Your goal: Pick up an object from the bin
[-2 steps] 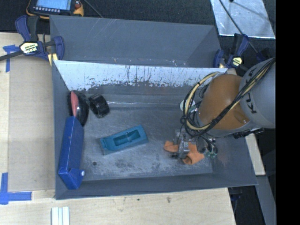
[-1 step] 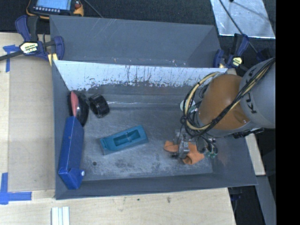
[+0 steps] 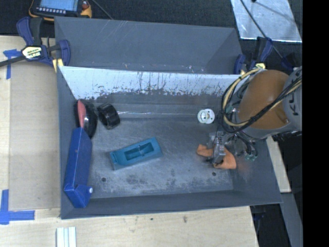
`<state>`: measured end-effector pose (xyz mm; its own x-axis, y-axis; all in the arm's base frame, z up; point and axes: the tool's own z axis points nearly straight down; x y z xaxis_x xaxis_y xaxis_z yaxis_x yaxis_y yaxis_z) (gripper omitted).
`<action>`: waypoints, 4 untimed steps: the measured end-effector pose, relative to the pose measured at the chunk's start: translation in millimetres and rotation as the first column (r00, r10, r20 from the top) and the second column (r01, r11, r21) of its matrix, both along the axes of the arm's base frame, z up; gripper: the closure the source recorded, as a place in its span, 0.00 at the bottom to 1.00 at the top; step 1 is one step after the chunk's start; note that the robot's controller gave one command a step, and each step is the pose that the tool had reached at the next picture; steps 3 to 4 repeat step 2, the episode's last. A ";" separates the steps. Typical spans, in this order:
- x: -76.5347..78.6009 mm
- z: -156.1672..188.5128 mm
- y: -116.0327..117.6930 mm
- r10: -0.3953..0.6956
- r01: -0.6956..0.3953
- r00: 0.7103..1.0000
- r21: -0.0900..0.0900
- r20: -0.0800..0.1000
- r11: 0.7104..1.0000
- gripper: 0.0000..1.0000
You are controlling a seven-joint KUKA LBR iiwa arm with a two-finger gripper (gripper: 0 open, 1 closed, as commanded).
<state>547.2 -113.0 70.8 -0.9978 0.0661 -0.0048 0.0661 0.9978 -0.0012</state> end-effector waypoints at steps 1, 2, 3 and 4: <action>0.0 0.0 0.1 0.000 0.000 1.000 0.000 0.000 1.000 1.00; -63.3 0.6 6.4 0.045 -0.045 0.999 0.002 -0.004 0.999 0.00; -63.3 0.6 6.4 0.045 -0.045 0.999 0.002 -0.004 0.999 0.00; -63.3 0.6 6.4 0.045 -0.045 0.999 0.002 -0.004 0.999 0.00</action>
Offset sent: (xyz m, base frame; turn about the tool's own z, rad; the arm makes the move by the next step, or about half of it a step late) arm -0.0623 0.0066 0.0004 -0.0468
